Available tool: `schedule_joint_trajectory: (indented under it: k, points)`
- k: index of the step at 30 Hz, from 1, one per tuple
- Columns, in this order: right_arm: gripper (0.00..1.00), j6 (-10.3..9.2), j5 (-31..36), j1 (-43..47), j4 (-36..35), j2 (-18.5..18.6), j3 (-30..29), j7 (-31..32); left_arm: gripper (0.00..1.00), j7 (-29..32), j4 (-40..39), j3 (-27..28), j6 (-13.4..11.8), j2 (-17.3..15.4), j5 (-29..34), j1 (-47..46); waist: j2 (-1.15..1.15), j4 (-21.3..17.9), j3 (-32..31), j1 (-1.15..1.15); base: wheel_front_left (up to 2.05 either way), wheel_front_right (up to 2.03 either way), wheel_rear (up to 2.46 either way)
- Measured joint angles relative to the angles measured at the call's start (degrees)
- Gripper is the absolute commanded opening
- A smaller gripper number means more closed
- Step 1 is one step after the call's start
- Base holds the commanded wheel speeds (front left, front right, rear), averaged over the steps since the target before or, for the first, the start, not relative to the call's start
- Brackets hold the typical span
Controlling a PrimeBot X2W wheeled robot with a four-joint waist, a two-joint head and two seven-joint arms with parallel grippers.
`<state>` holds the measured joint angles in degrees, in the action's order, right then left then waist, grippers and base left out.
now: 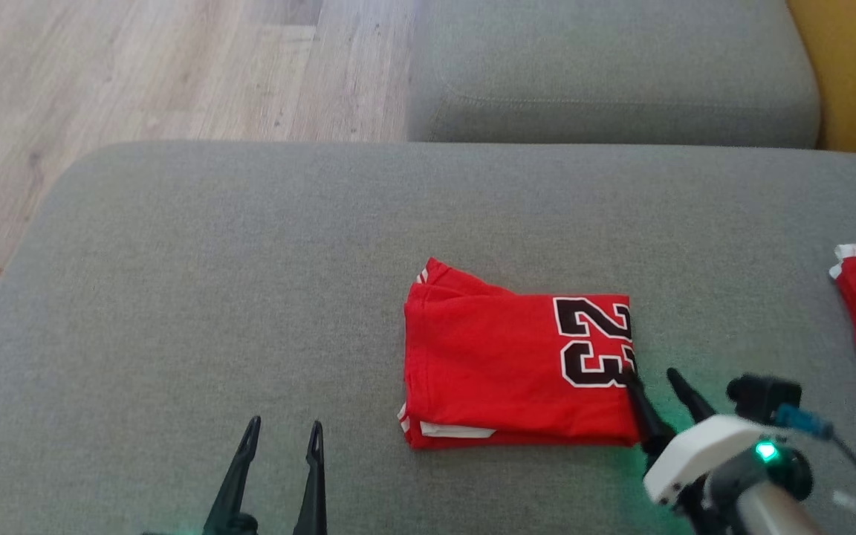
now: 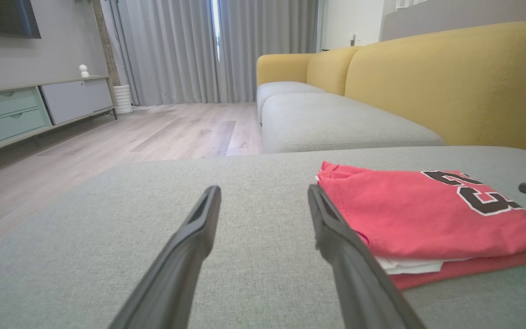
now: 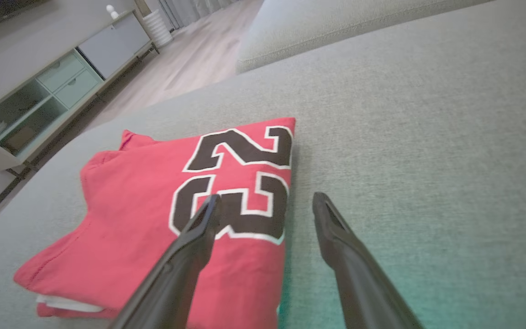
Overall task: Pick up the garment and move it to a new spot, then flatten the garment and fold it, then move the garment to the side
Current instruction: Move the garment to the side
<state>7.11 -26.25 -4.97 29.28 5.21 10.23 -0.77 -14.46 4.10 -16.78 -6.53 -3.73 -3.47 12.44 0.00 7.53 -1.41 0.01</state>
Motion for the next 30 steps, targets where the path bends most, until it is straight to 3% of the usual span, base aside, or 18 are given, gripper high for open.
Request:
schedule_joint_trajectory:
  k: [3, 8, 10, 11, 15, 21, 28, 30]
  points:
    - [1.0, 0.0, -0.7, -3.0, 3.7, 1.6, -0.4, 3.7, 1.0, 0.0, -0.5, -0.2, 0.0, 0.1, 0.0, -0.7, 0.0, 0.1, 0.8, 0.0, 0.0, 0.0, 0.0]
    - [1.0, 0.0, -3.9, -5.3, 8.0, 1.1, 0.7, 8.4, 1.0, 0.0, -1.6, -0.4, -0.1, 0.1, -1.4, -1.4, 0.0, 0.3, 1.7, 0.0, 0.0, 0.0, 0.0]
    - [0.65, 0.0, -5.8, -5.6, 9.0, 0.6, 1.5, 8.4, 1.0, 0.0, -1.9, -0.6, -0.2, 0.1, -1.5, -1.7, 0.0, 0.3, 1.9, 0.0, 0.0, 0.0, 0.0]
    - [0.0, 0.0, -6.3, -6.0, 9.5, 0.6, 2.1, 8.4, 1.0, 0.0, -2.2, -0.8, -0.5, 0.1, -1.6, -1.8, 0.0, 0.2, 2.1, 0.0, 0.0, 0.0, 0.0]
    - [0.0, 0.0, -7.0, -8.0, 11.8, 0.5, 3.3, 6.8, 1.0, 0.0, -2.6, -1.6, -0.3, 0.1, -3.3, -2.1, 0.0, -0.2, 2.6, -0.01, 0.0, 0.0, 0.0]
    - [0.0, 0.0, -6.3, -11.2, 13.3, 1.1, 4.2, 4.0, 1.0, 0.0, -2.6, -1.5, 2.4, 0.2, -5.1, -2.1, 0.0, -2.9, 3.5, -0.01, 0.0, 0.0, 0.0]
    - [0.0, 0.0, -4.4, -15.8, 10.7, 6.5, 5.1, 4.4, 1.0, 0.0, -4.3, -1.0, 3.0, 0.2, -5.1, -3.0, 0.0, -6.8, 5.0, -0.01, 0.0, 0.0, 0.0]
    - [0.0, 0.0, -3.8, -17.4, 8.8, 9.6, 5.5, 5.7, 1.0, 0.0, -4.9, -0.8, 3.1, 0.2, -5.1, -3.8, 0.0, -8.2, 5.9, -0.01, 0.0, 0.0, 0.0]
